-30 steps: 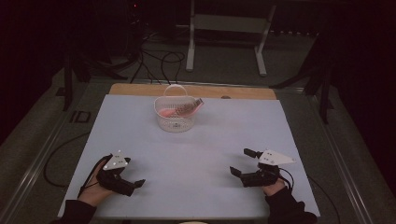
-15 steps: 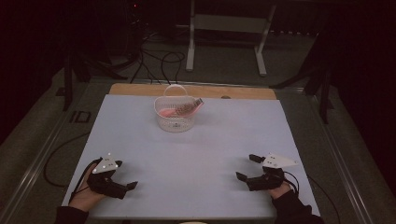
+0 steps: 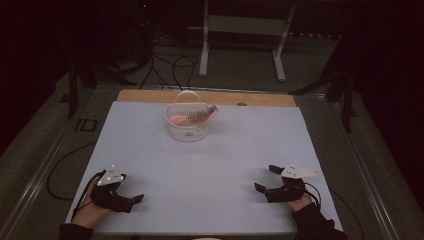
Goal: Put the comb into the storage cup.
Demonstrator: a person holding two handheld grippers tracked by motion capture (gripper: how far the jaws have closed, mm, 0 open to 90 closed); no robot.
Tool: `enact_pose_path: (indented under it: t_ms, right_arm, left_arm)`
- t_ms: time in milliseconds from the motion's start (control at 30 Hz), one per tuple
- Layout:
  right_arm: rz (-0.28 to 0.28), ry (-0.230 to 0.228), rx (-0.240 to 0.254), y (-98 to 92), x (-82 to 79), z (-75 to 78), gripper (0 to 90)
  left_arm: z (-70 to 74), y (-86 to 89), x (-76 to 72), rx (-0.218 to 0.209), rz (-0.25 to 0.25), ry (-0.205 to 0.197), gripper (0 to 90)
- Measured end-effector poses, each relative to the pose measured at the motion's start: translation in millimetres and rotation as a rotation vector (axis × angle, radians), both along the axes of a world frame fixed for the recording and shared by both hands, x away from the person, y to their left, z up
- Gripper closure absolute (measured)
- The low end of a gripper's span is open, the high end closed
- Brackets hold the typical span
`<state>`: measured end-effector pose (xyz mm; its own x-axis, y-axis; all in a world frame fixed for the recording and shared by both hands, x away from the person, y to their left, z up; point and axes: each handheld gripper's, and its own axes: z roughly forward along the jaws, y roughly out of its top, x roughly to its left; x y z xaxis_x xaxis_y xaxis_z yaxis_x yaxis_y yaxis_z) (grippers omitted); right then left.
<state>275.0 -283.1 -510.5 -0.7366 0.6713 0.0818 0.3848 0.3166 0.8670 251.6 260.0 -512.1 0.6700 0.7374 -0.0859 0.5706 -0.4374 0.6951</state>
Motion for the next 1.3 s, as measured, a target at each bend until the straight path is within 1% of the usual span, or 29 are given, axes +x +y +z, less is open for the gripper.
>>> enact_pose_path:
  t_ms: [67,100,300,400,433,533,633,700,1000,1300]
  right_arm:
    - [0.0,-0.008,-0.004,0.2,0.4,0.6,9.0]
    - [-0.006,-0.007,-0.008,1.1,0.4,0.5,9.0]
    - [0.002,-0.007,-0.011,3.5,0.9,-0.1,9.0]
    - [0.003,-0.01,-0.015,3.7,0.5,0.2,9.0]
    - [0.001,-0.01,-0.017,3.8,-0.1,0.4,9.0]
    - [0.005,-0.012,-0.011,3.5,-0.2,0.7,9.0]
    - [0.011,-0.012,-0.01,3.8,-0.8,0.7,9.0]
    - [0.01,-0.011,-0.014,4.0,-0.7,0.2,9.0]
    - [0.001,-0.005,-0.02,4.4,1.0,-1.3,9.0]
    - [0.002,-0.004,-0.017,4.9,1.1,-1.0,9.0]
  left_arm:
    - [-1.1,-1.5,0.1,0.026,0.005,0.002,0.0]
    - [-2.0,-2.3,0.1,0.032,0.008,-0.001,0.0]
    - [-2.8,-5.8,0.4,0.021,0.0,-0.002,0.0]
    - [-2.2,-5.6,0.1,0.012,-0.002,-0.008,0.0]
    - [-1.8,-6.0,-0.4,0.008,0.003,-0.016,0.0]
    - [-0.7,-7.5,-1.2,0.002,0.0,-0.024,0.0]
    - [-1.5,-9.8,-1.6,0.008,-0.007,-0.02,0.0]
    - [-2.1,-10.6,-1.4,0.002,-0.005,-0.015,0.0]
    - [-0.5,-9.4,-2.1,-0.015,0.005,-0.029,0.0]
    - [-0.9,-10.7,-2.5,-0.02,-0.006,-0.024,0.0]
